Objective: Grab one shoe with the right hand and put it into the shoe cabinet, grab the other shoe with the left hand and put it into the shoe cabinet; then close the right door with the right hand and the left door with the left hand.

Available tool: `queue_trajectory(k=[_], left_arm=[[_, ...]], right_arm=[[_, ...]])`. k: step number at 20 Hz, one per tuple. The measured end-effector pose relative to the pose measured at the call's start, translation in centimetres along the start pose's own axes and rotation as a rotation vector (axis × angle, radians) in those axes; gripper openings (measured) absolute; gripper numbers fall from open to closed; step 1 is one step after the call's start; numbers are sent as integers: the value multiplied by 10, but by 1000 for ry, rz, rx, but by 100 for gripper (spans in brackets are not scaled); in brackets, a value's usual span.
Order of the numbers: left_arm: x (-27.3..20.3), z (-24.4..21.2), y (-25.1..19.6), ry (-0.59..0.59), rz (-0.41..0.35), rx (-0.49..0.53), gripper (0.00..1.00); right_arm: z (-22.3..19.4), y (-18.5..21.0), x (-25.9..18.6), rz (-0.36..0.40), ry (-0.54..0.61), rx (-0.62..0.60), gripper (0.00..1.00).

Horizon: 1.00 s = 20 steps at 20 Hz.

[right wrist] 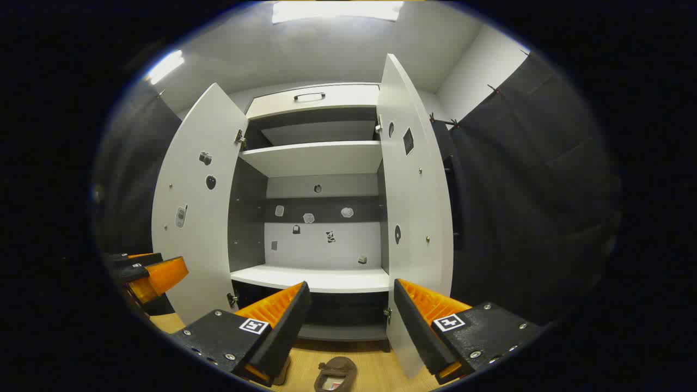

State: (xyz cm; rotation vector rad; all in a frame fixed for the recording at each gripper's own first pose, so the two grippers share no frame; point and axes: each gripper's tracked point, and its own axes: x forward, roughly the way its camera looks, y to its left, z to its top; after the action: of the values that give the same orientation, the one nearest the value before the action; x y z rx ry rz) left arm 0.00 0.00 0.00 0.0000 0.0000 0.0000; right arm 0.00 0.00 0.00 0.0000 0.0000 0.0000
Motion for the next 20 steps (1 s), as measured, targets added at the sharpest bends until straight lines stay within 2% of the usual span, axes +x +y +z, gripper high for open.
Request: queue_trajectory(k=[1, 10, 20], left_arm=[[0, 0, 1, -2, 0, 1, 96], [2, 0, 9, 4, 21, -9, 96], [0, -7, 12, 17, 24, -25, 96]], right_arm=[[-1, -1, 0, -2, 3, 1, 94], [3, 3, 2, 2, -4, -4, 94], [-16, 9, 6, 12, 46, -28, 94]])
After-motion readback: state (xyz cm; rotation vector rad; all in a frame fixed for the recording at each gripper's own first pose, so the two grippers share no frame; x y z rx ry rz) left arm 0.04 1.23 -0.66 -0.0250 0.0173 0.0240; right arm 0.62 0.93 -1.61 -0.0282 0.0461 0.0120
